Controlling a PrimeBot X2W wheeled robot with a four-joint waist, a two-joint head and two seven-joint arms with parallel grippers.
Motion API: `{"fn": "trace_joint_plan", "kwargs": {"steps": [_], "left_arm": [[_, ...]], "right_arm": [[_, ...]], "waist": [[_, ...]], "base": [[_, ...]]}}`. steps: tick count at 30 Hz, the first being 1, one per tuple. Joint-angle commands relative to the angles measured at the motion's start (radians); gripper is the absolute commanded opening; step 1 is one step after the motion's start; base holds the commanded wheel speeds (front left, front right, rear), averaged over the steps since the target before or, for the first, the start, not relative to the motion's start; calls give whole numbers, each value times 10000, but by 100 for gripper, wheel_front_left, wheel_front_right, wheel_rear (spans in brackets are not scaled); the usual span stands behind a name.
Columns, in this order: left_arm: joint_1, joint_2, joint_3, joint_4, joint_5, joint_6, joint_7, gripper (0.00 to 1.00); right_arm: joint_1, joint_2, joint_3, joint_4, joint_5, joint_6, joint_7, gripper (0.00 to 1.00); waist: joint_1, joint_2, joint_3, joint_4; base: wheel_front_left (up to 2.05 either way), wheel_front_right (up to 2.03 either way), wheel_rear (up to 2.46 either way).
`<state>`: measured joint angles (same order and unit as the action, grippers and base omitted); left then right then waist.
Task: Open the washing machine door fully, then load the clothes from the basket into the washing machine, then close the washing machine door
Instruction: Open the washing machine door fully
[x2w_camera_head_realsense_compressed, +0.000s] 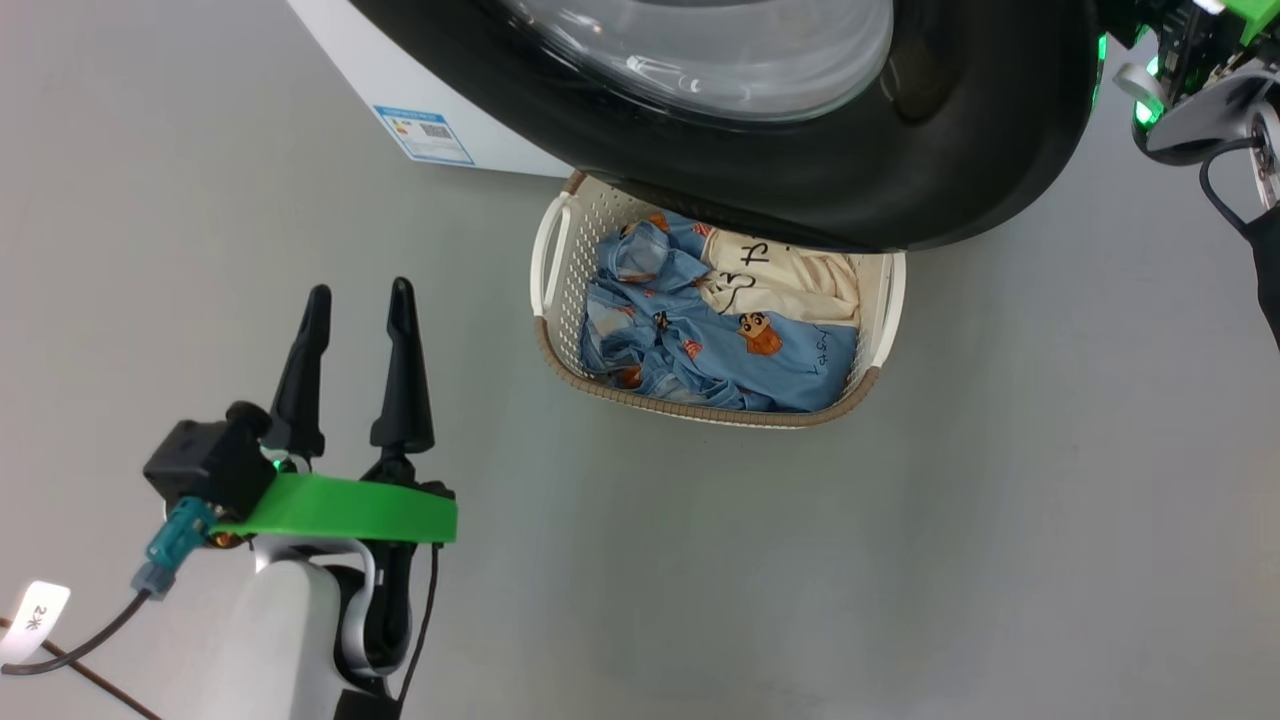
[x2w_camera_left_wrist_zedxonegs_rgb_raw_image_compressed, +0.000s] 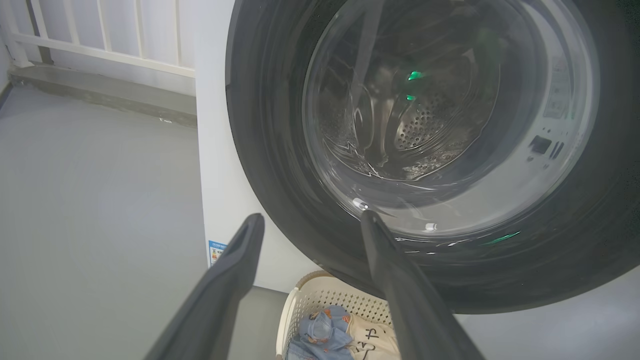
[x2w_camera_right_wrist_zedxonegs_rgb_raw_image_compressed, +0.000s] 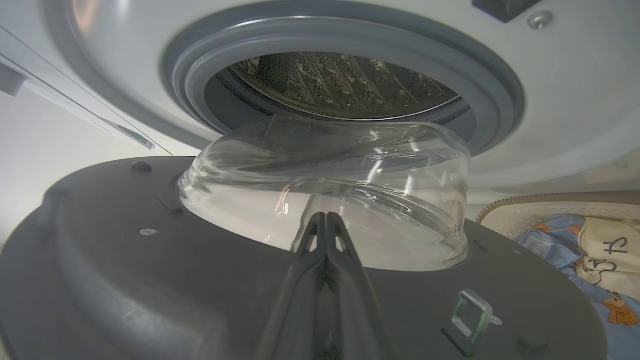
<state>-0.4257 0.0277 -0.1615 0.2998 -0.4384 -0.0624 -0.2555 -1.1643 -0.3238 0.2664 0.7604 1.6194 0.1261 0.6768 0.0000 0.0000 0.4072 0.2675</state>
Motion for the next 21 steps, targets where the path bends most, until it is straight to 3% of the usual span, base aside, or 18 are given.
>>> {"fn": "trace_joint_plan", "kwargs": {"steps": [1, 12, 21], "left_arm": [[143, 225, 323, -160, 63, -28, -63, 100], [589, 225, 578, -6, 246, -36, -63, 100], [888, 225, 756, 34, 348, -41, -63, 100]], "right_arm": [[163, 75, 81, -251, -32, 46, 81, 0], [1341, 127, 101, -469, 317, 46, 1061, 0], [2582, 279, 26, -1335, 547, 46, 1441, 0]], "waist": [[0, 0, -64, 26], [0, 0, -882, 18], [0, 0, -1428, 203]], "base": [[0, 0, 0], [0, 0, 0], [0, 0, 0]]}}
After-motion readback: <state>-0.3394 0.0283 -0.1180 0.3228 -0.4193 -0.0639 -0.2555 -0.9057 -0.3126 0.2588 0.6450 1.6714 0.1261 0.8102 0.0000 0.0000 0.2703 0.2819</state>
